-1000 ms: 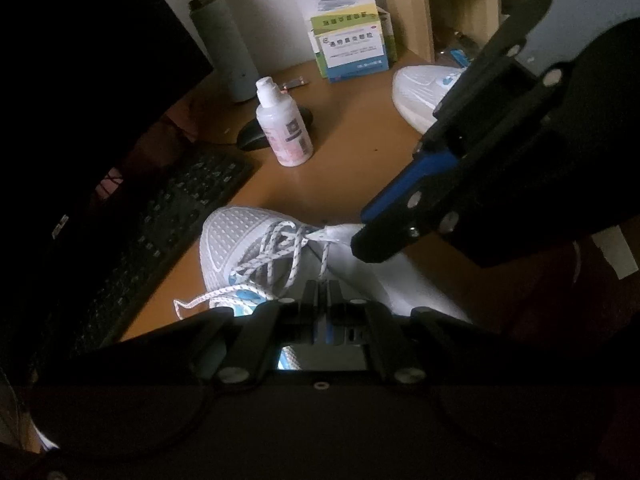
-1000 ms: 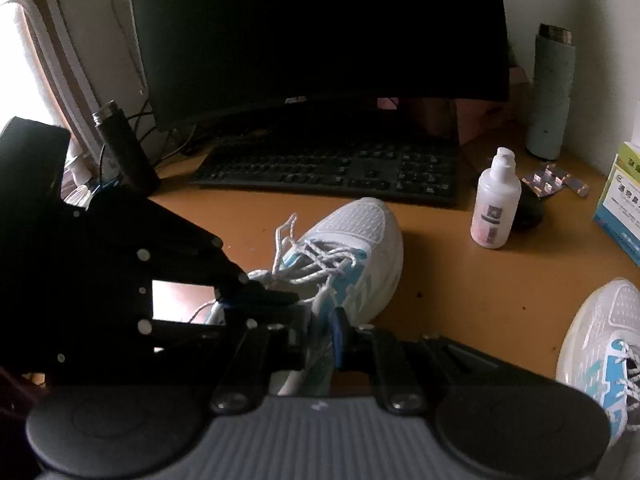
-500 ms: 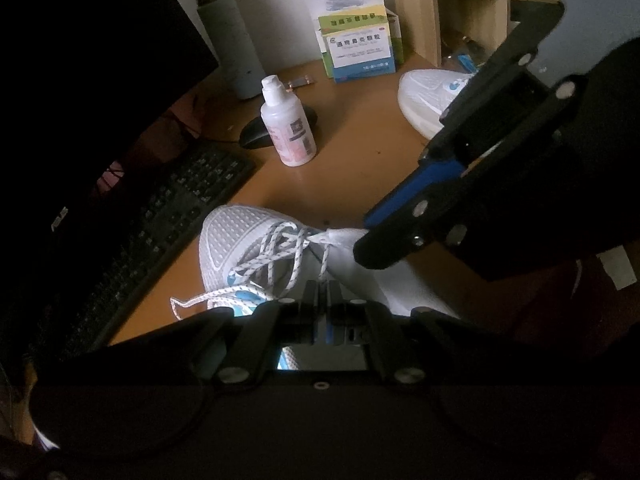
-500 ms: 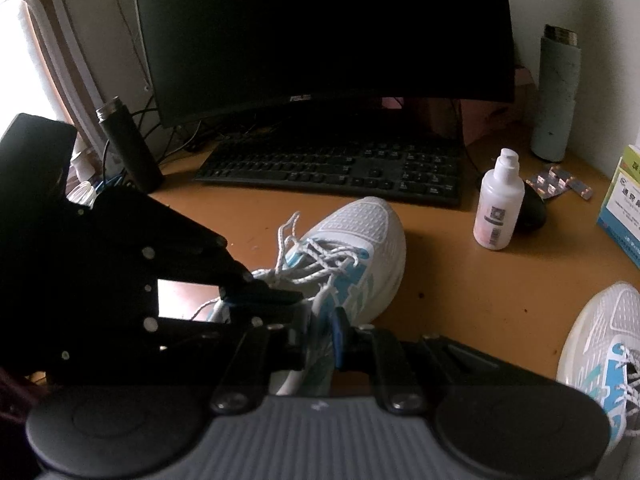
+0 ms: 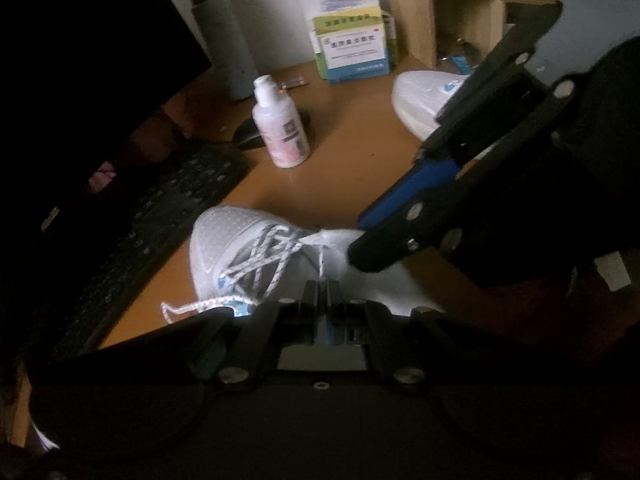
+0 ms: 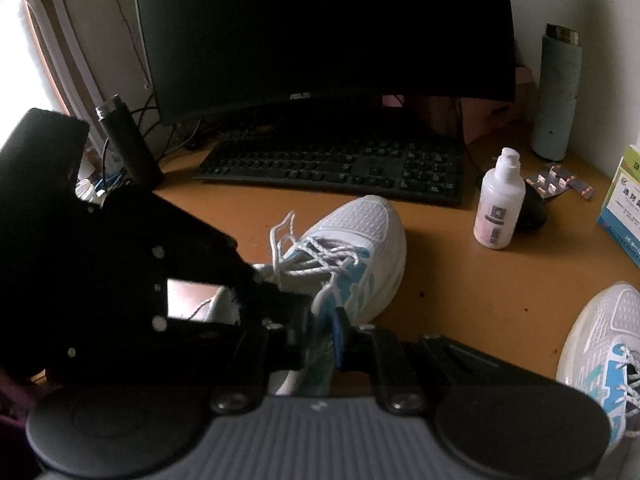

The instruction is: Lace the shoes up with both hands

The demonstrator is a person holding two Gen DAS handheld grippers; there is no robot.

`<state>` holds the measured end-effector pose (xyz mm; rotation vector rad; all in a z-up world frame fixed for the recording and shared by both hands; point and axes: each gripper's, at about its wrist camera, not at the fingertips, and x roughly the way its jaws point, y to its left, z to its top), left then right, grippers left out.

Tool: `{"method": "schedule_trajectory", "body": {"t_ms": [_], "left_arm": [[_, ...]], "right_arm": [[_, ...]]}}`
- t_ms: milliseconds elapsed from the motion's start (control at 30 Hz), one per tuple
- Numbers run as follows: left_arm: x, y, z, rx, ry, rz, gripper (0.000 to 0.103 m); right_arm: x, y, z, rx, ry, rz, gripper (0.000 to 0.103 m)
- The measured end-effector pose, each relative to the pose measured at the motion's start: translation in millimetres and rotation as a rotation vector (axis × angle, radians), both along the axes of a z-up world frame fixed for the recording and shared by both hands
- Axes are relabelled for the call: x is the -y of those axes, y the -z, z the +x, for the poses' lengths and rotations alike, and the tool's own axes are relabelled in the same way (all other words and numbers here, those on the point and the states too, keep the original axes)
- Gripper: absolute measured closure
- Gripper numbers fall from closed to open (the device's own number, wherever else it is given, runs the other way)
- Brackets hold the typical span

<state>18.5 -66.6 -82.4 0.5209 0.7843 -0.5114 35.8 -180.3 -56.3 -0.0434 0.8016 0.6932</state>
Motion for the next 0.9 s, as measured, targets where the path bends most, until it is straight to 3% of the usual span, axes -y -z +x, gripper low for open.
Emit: {"method": "schedule_trajectory", "body": {"t_ms": [900], "left_arm": [[0.4,-1.4,0.4,0.007,0.02,-0.001,0.103]], "right_arm": [[2.0,1.0,3.5,-0.019,0.009,0.002,0.088]]}}
